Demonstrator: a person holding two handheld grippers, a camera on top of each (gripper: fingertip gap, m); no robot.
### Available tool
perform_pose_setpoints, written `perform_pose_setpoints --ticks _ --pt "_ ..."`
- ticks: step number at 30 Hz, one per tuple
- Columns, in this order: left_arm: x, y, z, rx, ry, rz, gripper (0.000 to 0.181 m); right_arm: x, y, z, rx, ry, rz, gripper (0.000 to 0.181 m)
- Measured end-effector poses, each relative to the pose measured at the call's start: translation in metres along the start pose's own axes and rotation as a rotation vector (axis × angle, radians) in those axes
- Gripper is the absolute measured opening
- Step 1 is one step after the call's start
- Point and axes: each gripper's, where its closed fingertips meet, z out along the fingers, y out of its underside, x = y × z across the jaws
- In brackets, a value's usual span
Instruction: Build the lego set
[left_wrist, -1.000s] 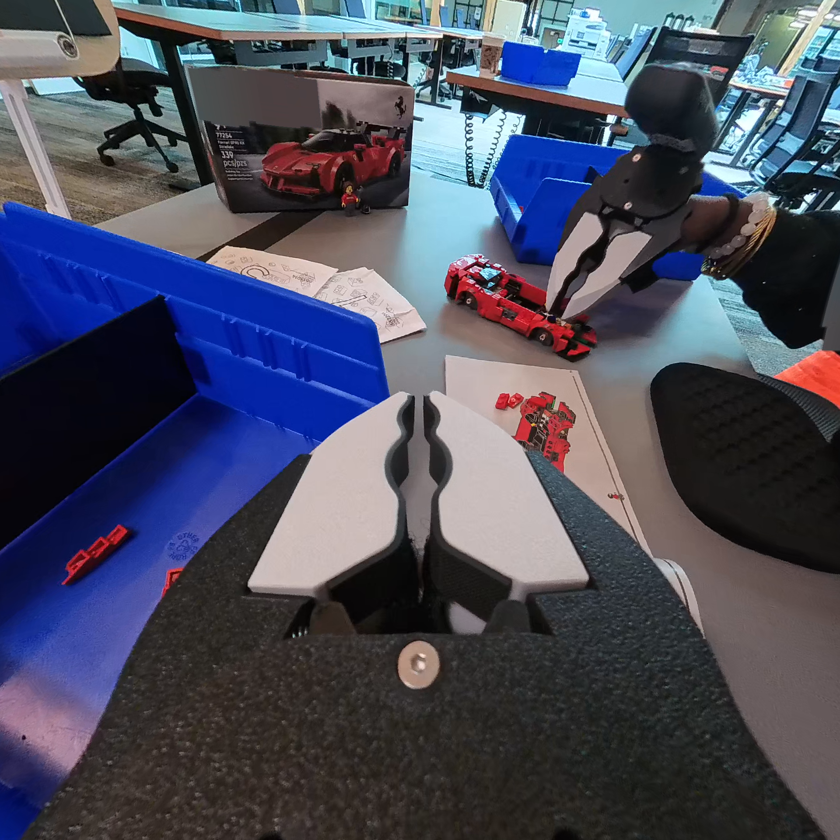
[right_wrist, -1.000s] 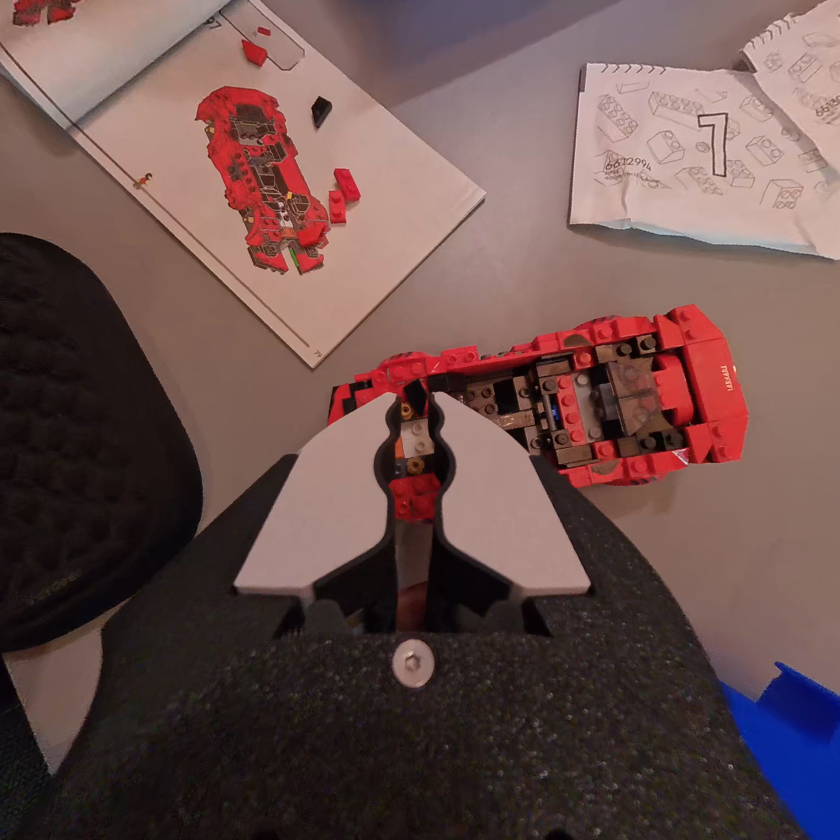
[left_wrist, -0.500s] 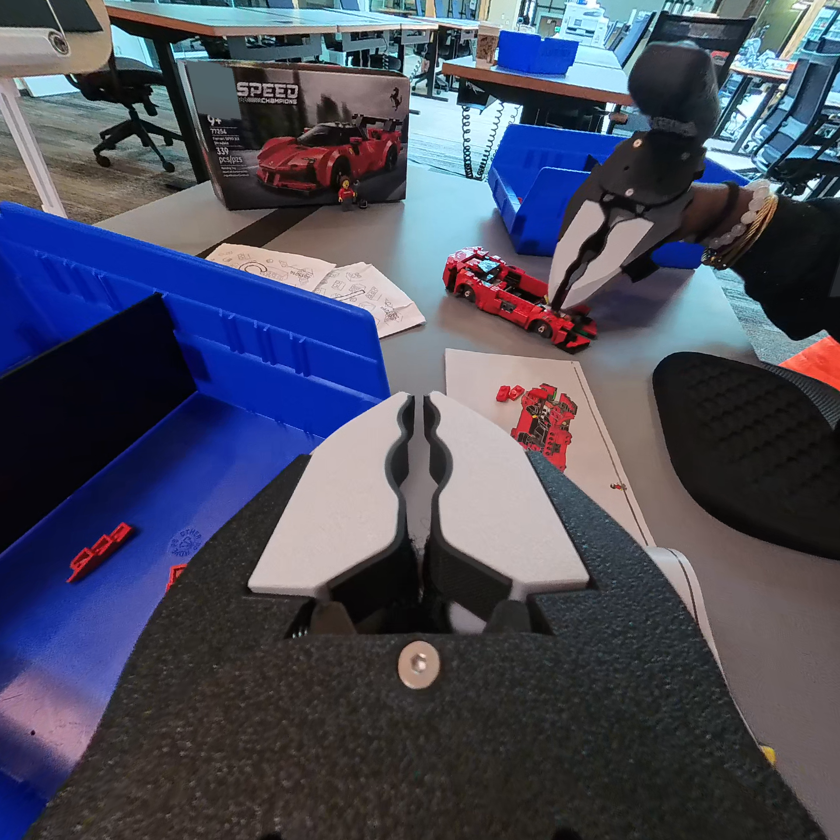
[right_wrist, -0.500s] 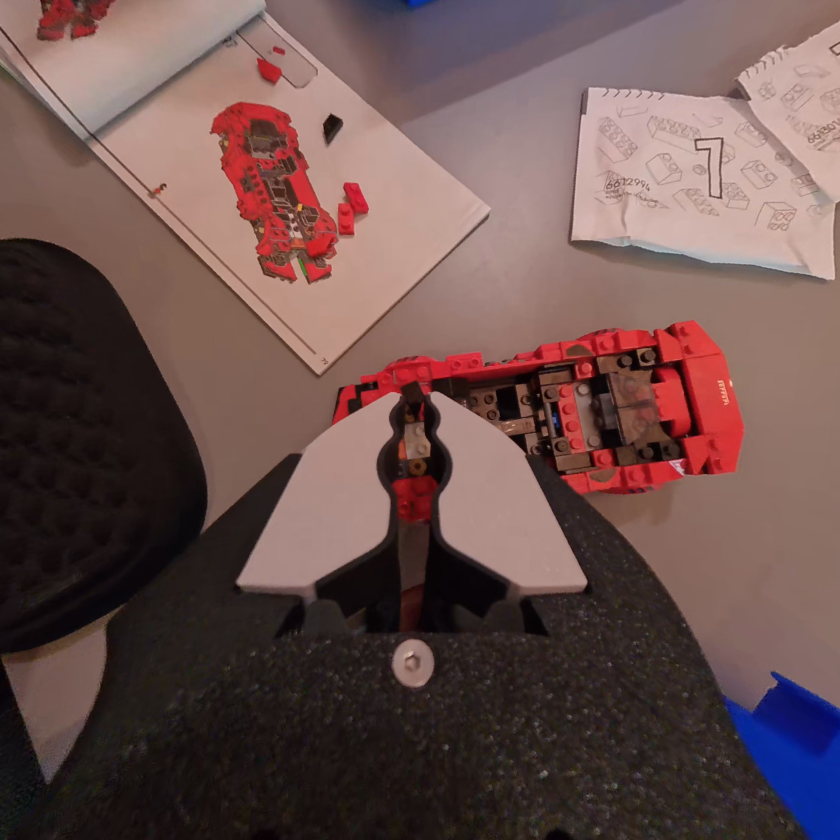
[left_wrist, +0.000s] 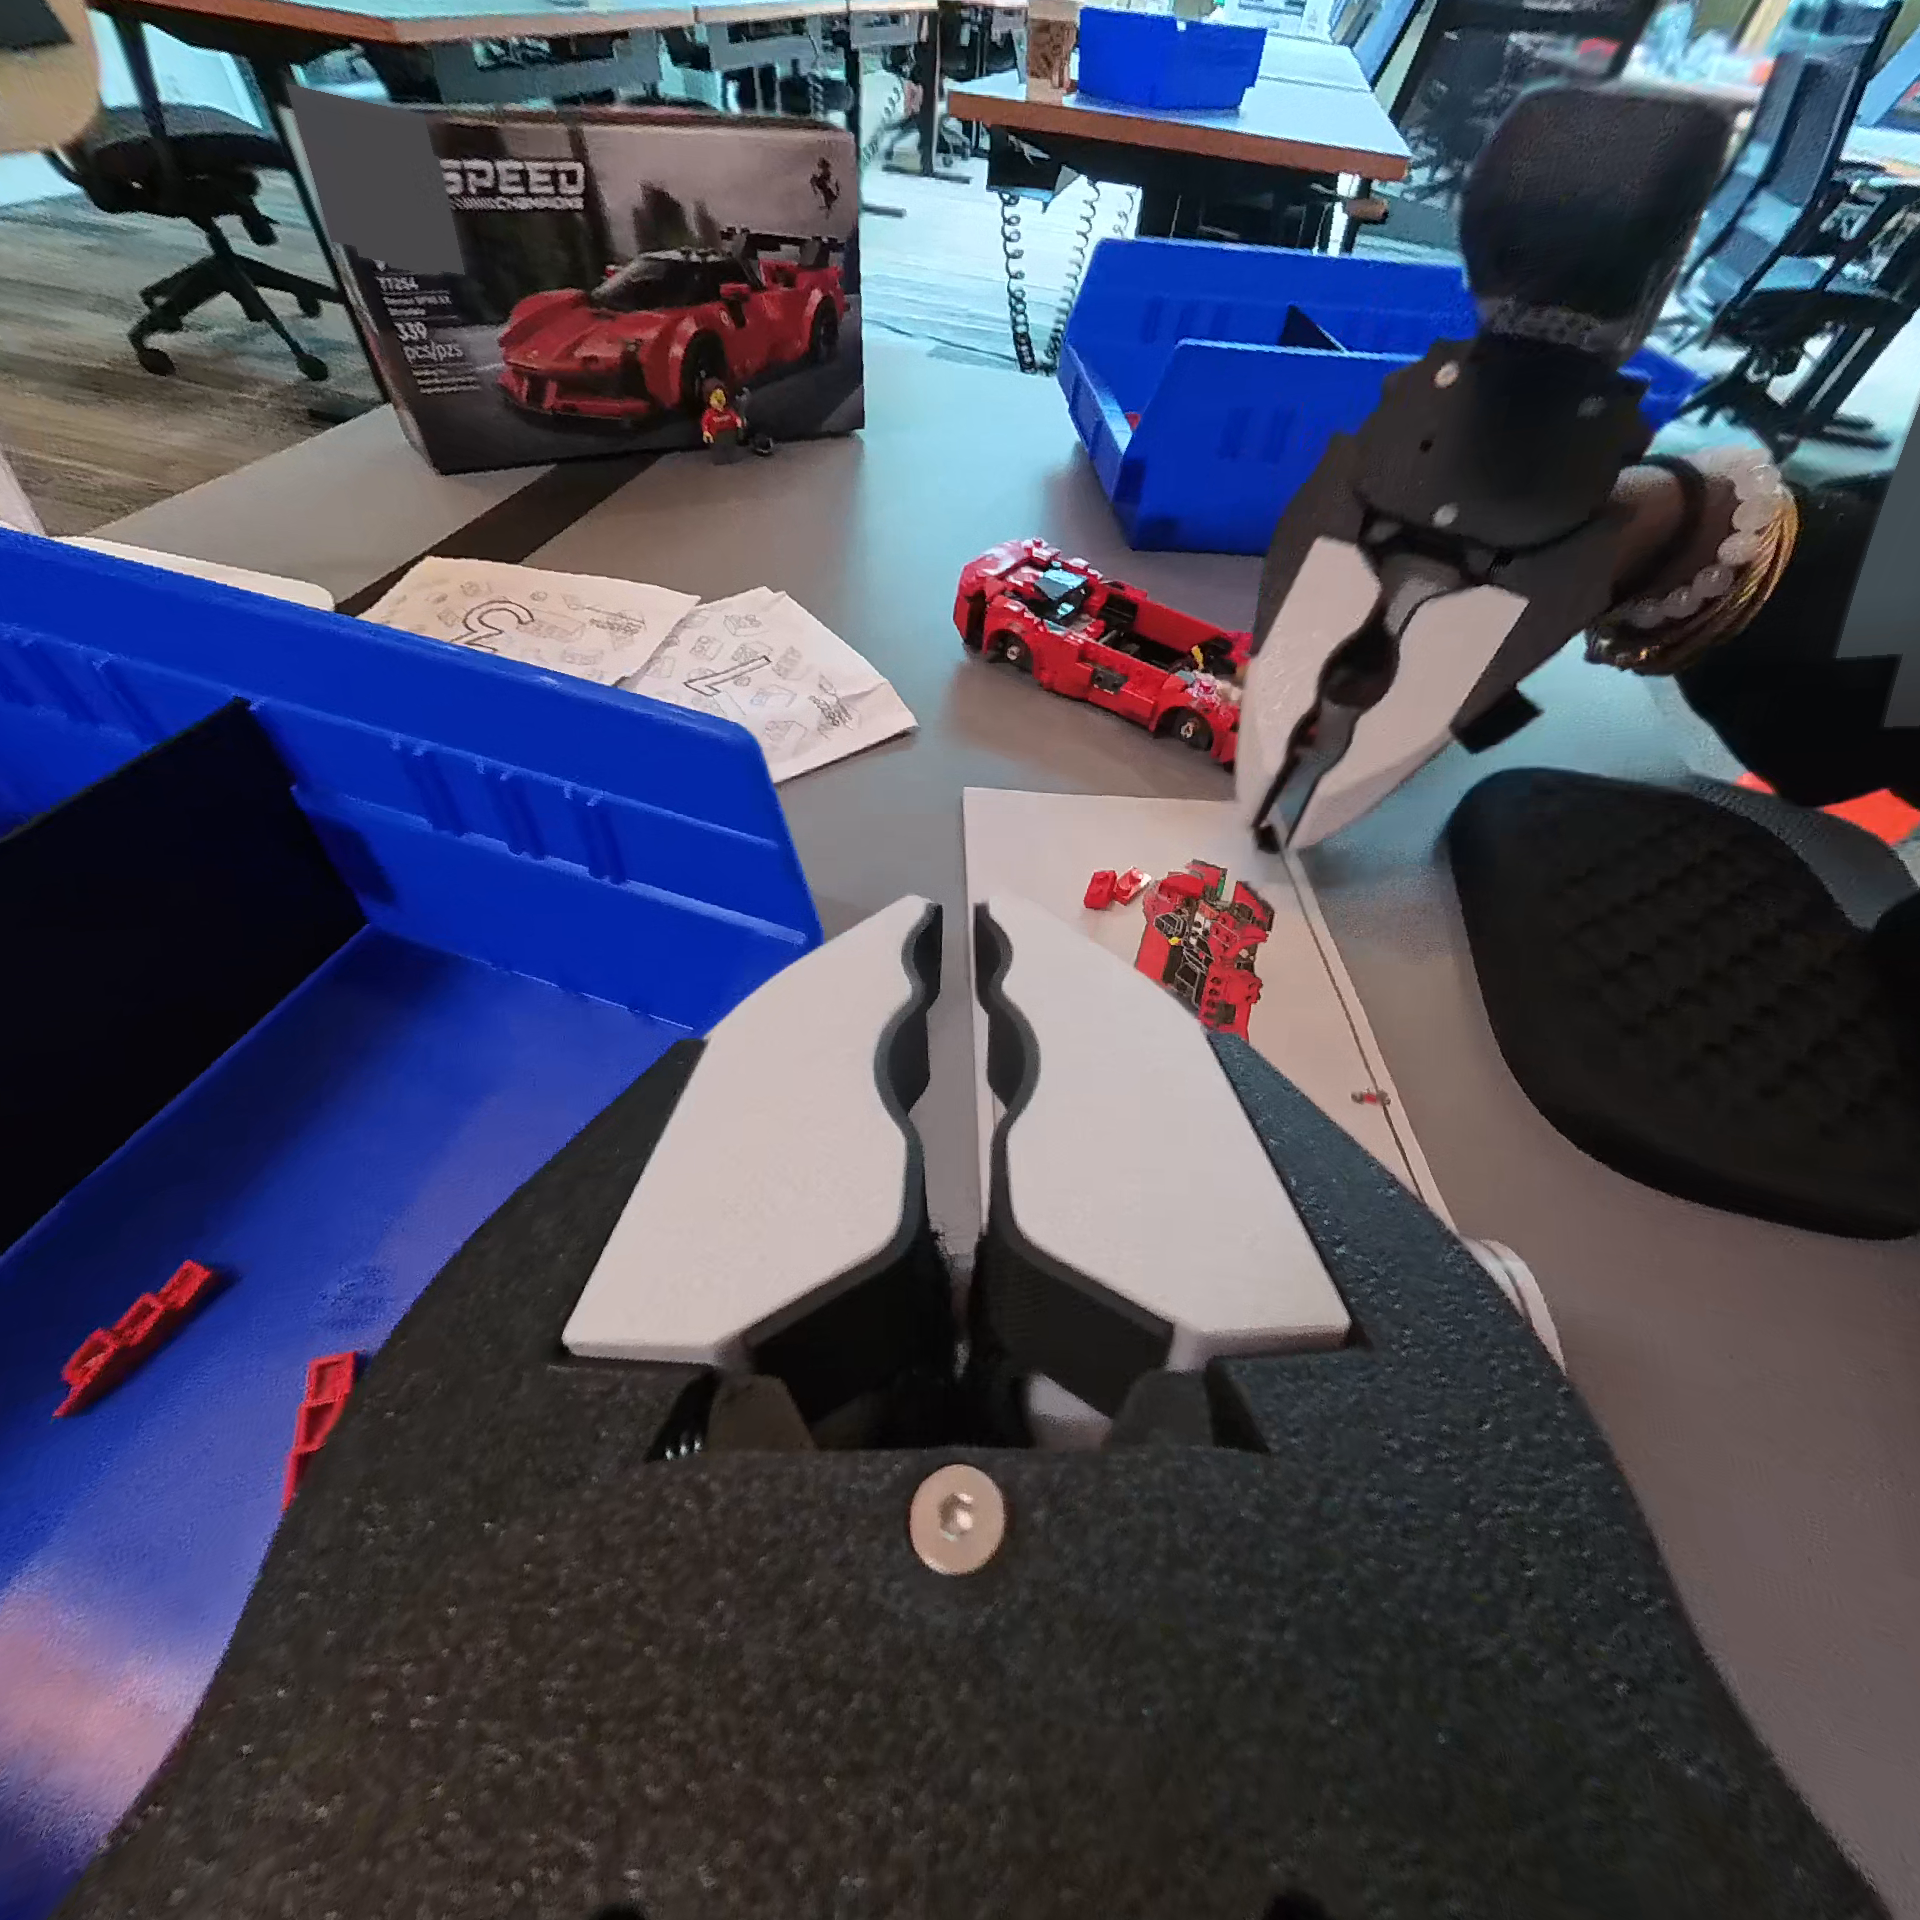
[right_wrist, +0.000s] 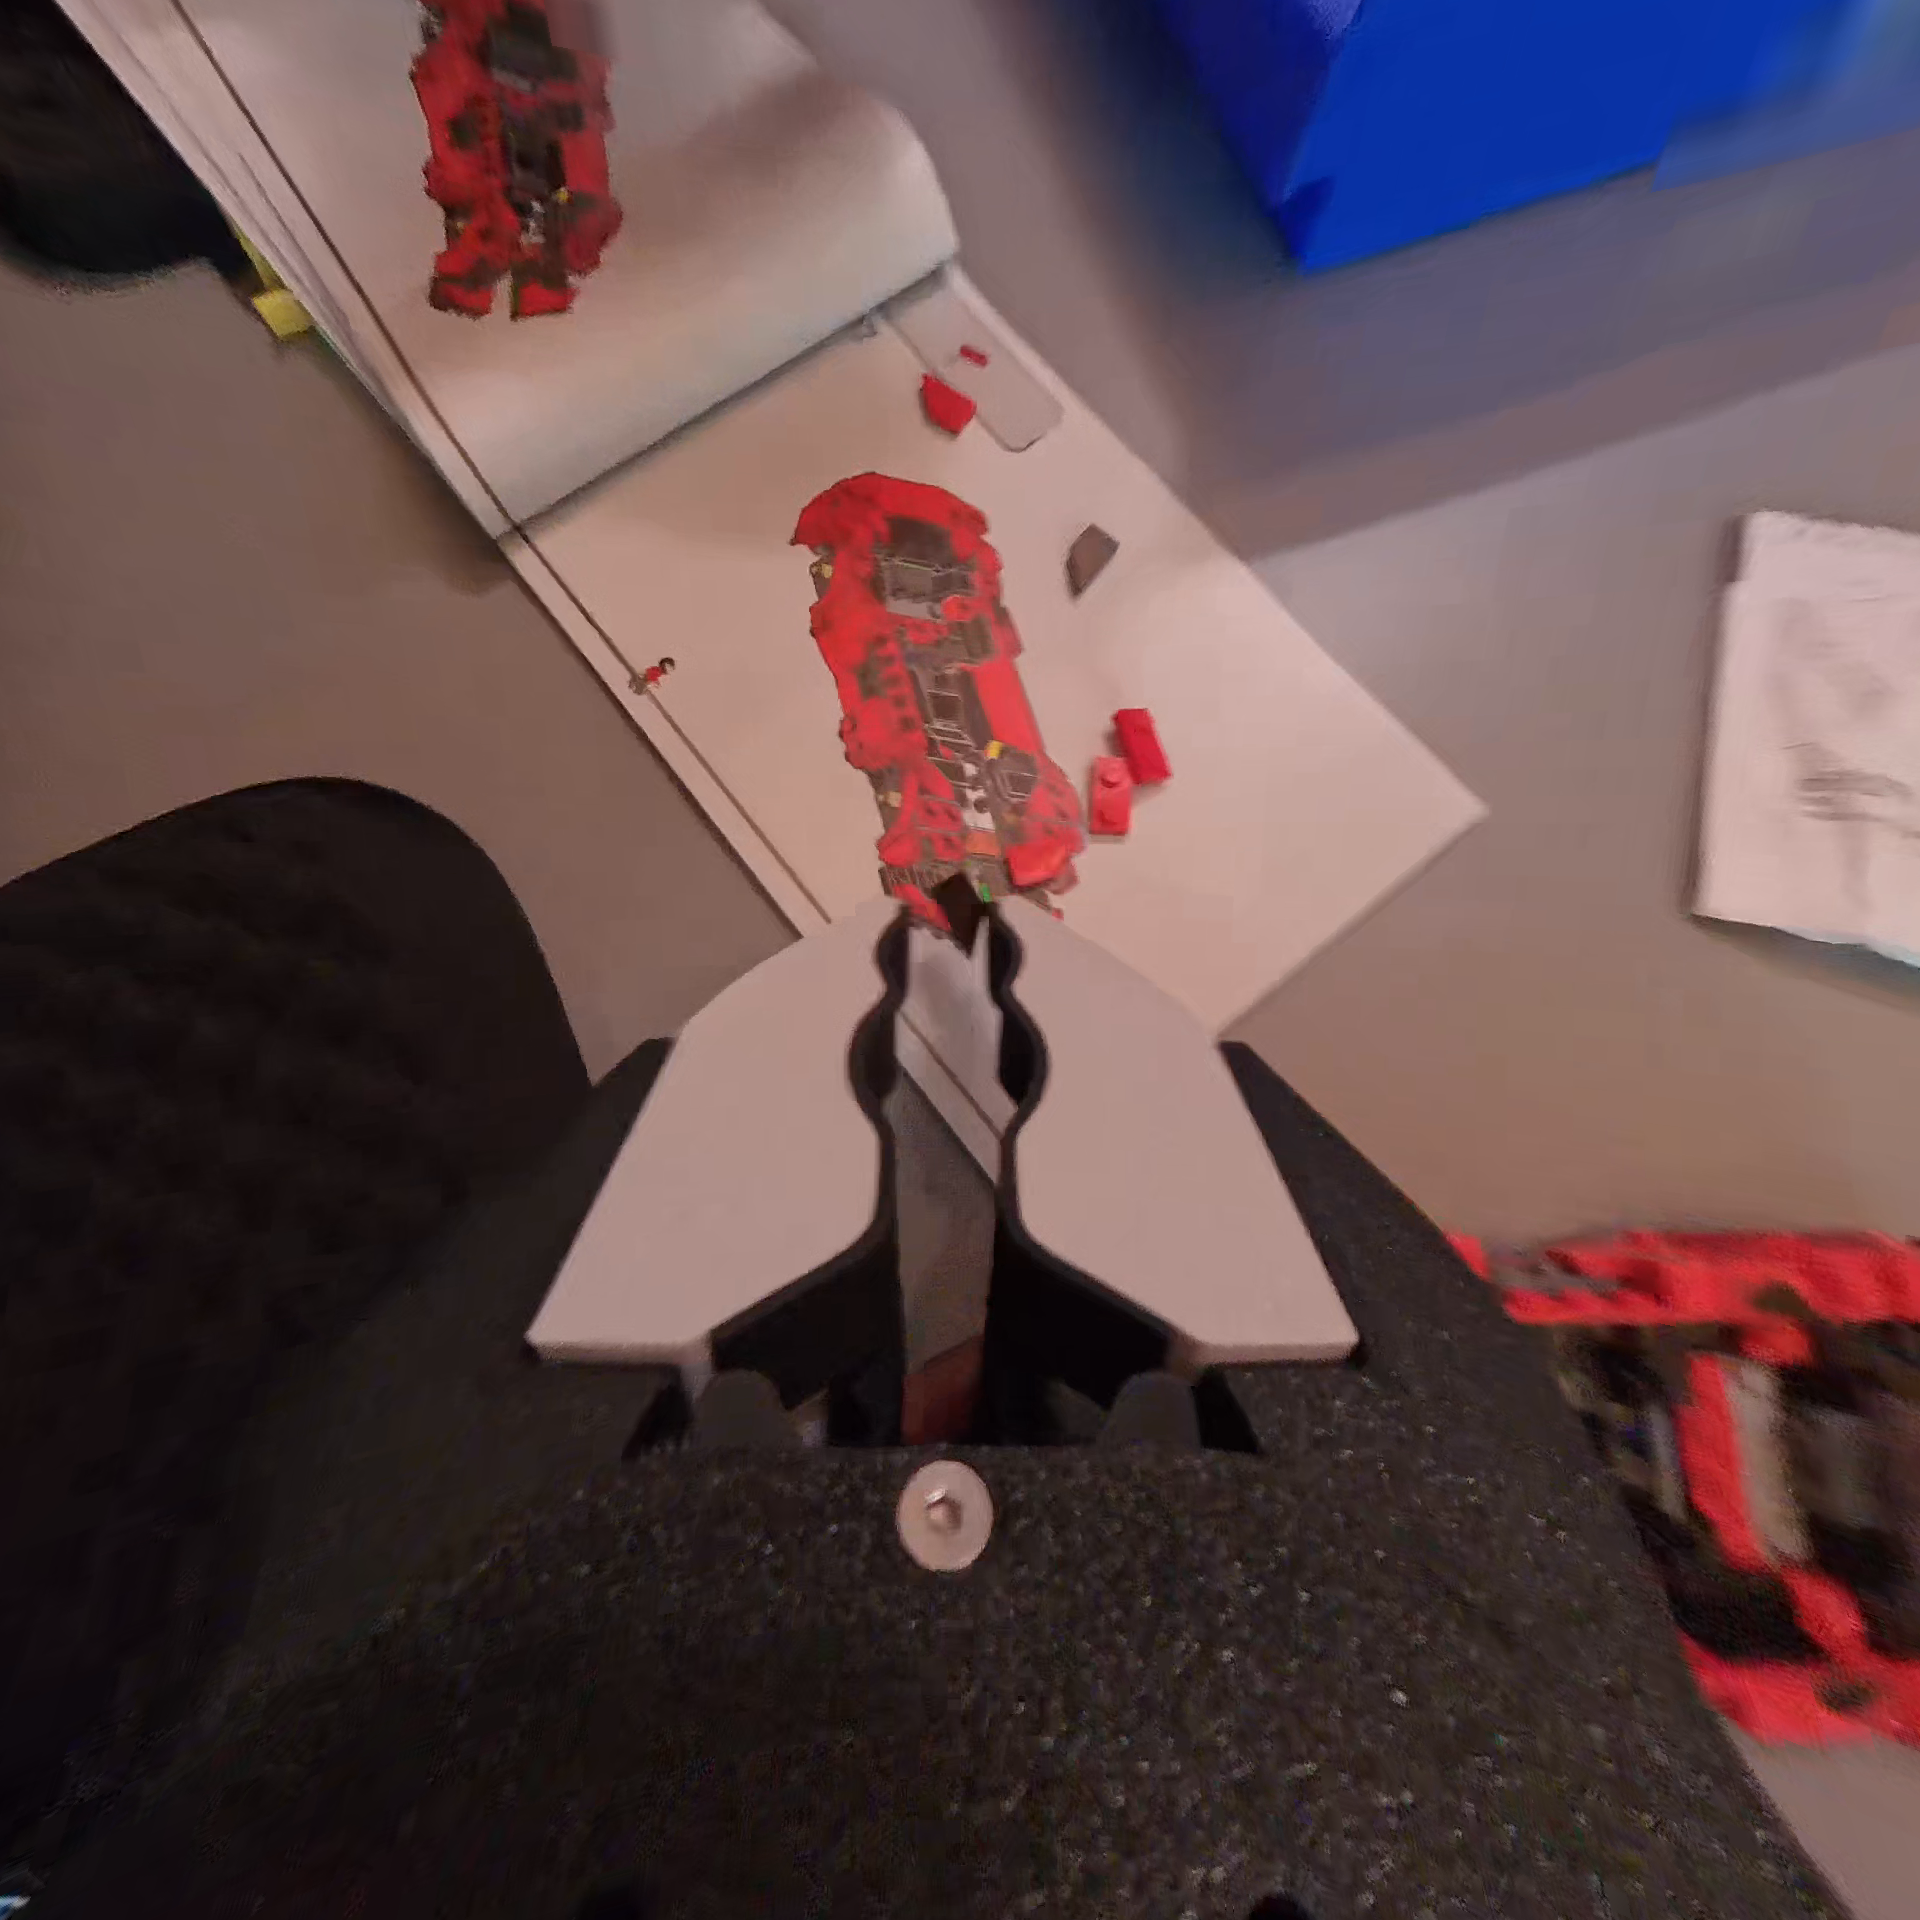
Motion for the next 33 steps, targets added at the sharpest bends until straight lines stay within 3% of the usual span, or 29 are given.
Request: perform_pose_setpoints --ticks 2,4,8,10,12,19,33 --pt "0.002 0.005 0.002 -0.022 0.003 0.016 0.004 -0.003 0.008 0.013 -0.053 0.010 0.023 0.044" --pt "0.003 0.008 0.003 -0.033 0.005 0.034 0.004 -0.003 0.008 0.005 -0.027 0.024 0.033 0.048" --pt "0.003 0.010 0.005 -0.029 0.026 0.014 0.004 0.022 0.008 -0.051 0.103 0.067 0.119 0.025" --pt "0.005 0.014 0.008 -0.043 0.042 0.008 0.004 0.046 0.024 -0.077 0.077 0.100 0.153 0.005" --pt "0.008 0.017 0.011 -0.060 0.065 0.009 0.004 0.064 0.036 -0.086 0.039 0.083 0.166 0.000" --pt "0.016 0.016 0.018 -0.053 0.102 -0.001 0.003 0.073 0.046 -0.062 -0.089 -0.061 0.130 0.000" --pt "0.017 0.019 0.019 -0.058 0.120 -0.008 0.003 0.072 0.049 -0.053 -0.239 -0.091 0.094 0.004"
